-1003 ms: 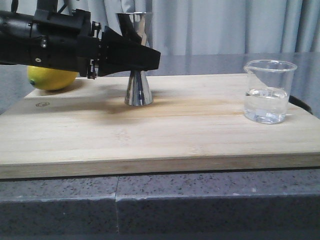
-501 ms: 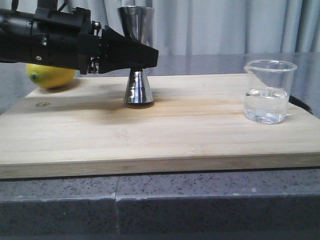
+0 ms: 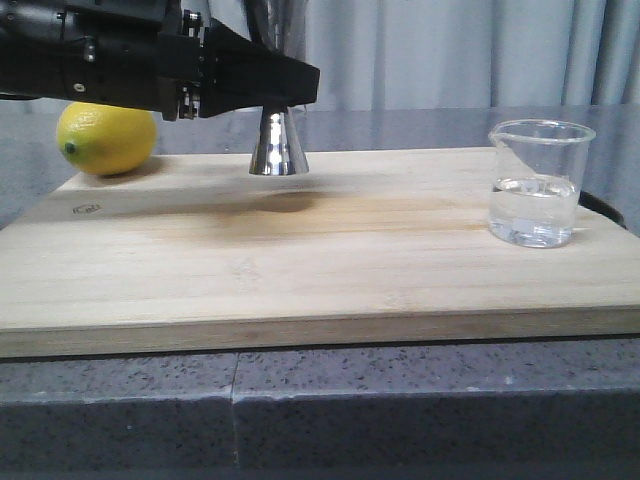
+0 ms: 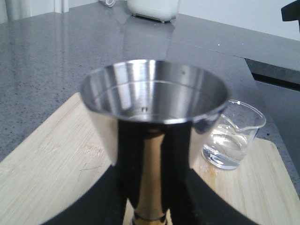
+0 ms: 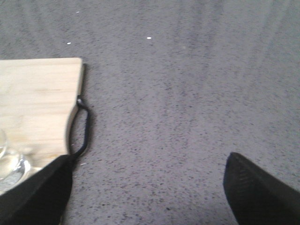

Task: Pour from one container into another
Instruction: 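Move the right gripper down to the glass beaker, then grasp the glass beaker with the right gripper and lift it toward the jigger, then tilt the beaker over the held jigger, pouring the clear liquid in, then lower the empty beaker back onto the board and open the right gripper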

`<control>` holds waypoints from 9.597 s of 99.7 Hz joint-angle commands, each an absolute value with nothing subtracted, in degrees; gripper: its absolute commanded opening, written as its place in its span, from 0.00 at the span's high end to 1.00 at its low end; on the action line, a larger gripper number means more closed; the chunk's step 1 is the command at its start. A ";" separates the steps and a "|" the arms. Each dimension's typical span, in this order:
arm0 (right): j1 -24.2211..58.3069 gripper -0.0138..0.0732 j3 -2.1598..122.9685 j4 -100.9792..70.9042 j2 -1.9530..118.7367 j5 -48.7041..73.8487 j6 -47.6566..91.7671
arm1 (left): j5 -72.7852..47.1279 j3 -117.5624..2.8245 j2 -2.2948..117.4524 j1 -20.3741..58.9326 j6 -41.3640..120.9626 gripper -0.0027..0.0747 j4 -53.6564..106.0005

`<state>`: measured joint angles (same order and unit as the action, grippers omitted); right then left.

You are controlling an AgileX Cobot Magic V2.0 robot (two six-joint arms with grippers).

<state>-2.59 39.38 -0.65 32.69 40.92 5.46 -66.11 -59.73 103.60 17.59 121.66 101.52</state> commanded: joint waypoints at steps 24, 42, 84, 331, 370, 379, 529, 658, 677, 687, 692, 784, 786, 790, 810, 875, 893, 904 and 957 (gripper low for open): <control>7.68 0.18 43.00 -6.15 39.10 37.64 13.62 | -72.73 -61.42 100.54 18.02 126.16 0.77 105.93; 14.13 0.18 46.66 -6.15 43.69 39.00 14.05 | -72.73 -61.42 100.54 18.02 126.98 0.77 105.93; 23.99 0.18 47.45 -7.87 51.87 31.59 14.05 | -72.09 -61.42 100.54 18.02 128.30 0.77 105.93; 32.70 0.51 35.77 -10.99 61.61 -11.91 12.57 | -72.09 -61.42 100.54 18.02 128.30 0.77 105.93; 32.70 0.51 57.15 -4.11 64.56 12.18 14.64 | -72.09 -61.42 100.54 18.02 128.30 0.77 105.93; 32.70 0.51 62.58 -1.10 67.00 18.12 14.64 | -72.09 -61.42 100.54 18.02 128.30 0.77 105.93; 47.26 0.51 90.28 42.41 88.20 51.68 27.12 | -72.09 -61.42 100.54 18.02 128.30 0.77 105.93; 50.61 0.51 90.28 51.58 88.20 53.66 38.99 | -72.09 -61.42 100.54 18.02 128.30 0.77 105.93; 50.61 0.51 90.28 53.05 88.20 52.05 39.65 | -72.09 -61.42 100.54 18.02 128.30 0.77 105.93; 50.61 0.51 90.28 53.83 88.20 51.52 40.51 | -72.09 -61.42 100.54 18.02 128.30 0.77 105.93; 50.61 0.51 90.28 54.20 88.20 51.52 41.16 | -72.09 -61.42 100.54 18.02 128.30 0.77 105.93; 46.00 0.51 90.28 47.47 84.50 47.91 11.77 | -72.09 -61.42 100.54 18.02 128.30 0.77 105.93; 45.30 0.51 90.28 46.40 83.86 47.59 10.44 | -72.09 -61.42 100.54 18.02 128.30 0.77 105.93; 44.09 0.51 90.06 43.76 82.57 46.60 7.94 | -72.09 -61.42 100.54 18.02 128.30 0.77 105.93; 36.38 0.51 83.02 37.36 75.37 37.73 -6.60 | -72.09 -61.42 100.54 18.02 128.30 0.77 105.93; 19.18 0.51 40.21 35.99 58.25 -3.52 -24.57 | -72.09 -61.42 100.54 18.02 128.30 0.77 105.93; 12.30 0.51 35.16 34.60 59.73 -14.18 -24.57 | -72.09 -61.42 100.54 18.02 128.30 0.77 105.93; 11.48 0.51 32.31 34.60 61.98 -20.83 -24.57 | -71.98 -61.42 100.54 18.02 128.30 0.77 105.93; 9.16 0.51 30.84 34.60 77.07 -36.13 -19.49 | -71.98 -61.42 100.54 18.02 128.30 0.77 105.93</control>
